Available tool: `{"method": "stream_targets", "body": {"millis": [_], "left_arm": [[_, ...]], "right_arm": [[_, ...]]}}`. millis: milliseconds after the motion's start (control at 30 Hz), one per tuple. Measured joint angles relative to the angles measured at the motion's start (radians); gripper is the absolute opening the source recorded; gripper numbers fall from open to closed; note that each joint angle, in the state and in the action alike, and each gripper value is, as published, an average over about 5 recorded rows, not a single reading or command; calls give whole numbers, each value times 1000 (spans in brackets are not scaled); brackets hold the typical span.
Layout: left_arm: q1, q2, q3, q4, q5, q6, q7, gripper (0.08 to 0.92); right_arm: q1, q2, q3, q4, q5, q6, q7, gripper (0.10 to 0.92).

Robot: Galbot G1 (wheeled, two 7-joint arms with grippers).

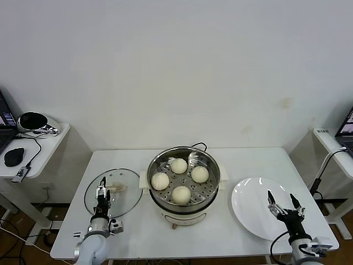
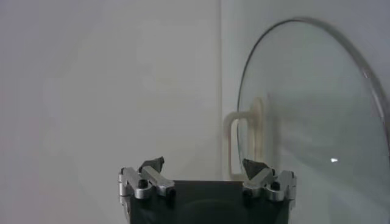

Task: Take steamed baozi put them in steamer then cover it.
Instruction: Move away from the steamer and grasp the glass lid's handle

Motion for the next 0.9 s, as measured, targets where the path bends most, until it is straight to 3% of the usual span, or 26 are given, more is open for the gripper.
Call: {"method": "stream_targets", "body": {"millis": [900], "left_arm": [[-131, -24, 20, 110, -26, 73, 4, 823]], "right_arm": [[18, 17, -3, -42, -13, 10, -2, 823]]}}
